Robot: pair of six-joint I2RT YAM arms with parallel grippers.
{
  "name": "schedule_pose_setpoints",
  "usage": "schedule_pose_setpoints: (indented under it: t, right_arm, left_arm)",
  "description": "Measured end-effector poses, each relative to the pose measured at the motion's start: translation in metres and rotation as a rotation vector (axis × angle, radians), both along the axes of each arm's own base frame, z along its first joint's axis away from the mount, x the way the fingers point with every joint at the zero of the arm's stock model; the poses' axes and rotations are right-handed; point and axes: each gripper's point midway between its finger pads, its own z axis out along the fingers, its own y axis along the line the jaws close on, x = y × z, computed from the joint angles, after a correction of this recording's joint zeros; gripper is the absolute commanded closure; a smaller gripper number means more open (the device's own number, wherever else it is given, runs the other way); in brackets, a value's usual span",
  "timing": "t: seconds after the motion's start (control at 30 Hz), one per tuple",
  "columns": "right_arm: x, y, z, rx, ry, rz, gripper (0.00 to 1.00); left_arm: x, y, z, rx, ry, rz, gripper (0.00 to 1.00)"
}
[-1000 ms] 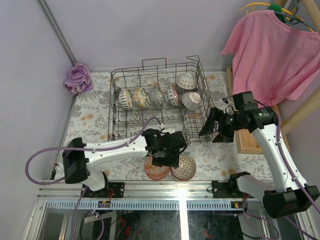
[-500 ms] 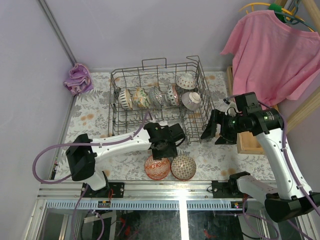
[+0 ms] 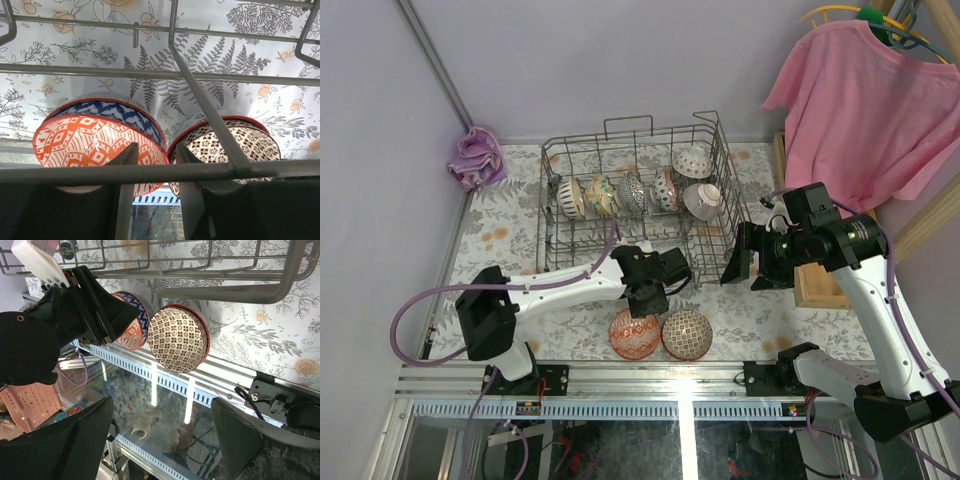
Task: Load the bowls into the dish rack
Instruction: Pick up the bowl from the center of the board.
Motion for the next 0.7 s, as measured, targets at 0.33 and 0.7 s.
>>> schedule_pose_setpoints:
  t: [0.33, 0.7]
  right_arm:
    - [-0.0008, 0.0022, 0.0026, -0.025, -0.023, 0.04, 0.14]
    - [-0.0017, 0.0025, 0.0027, -0.028, -0.022, 0.046, 0.14]
  left_arm:
    - [0.0034, 0.0012, -0.0058, 0.03, -0.008, 0.003, 0.73]
    - [-0.0018, 0.0001, -0.01, 0.026, 0.0, -0.003, 0.78]
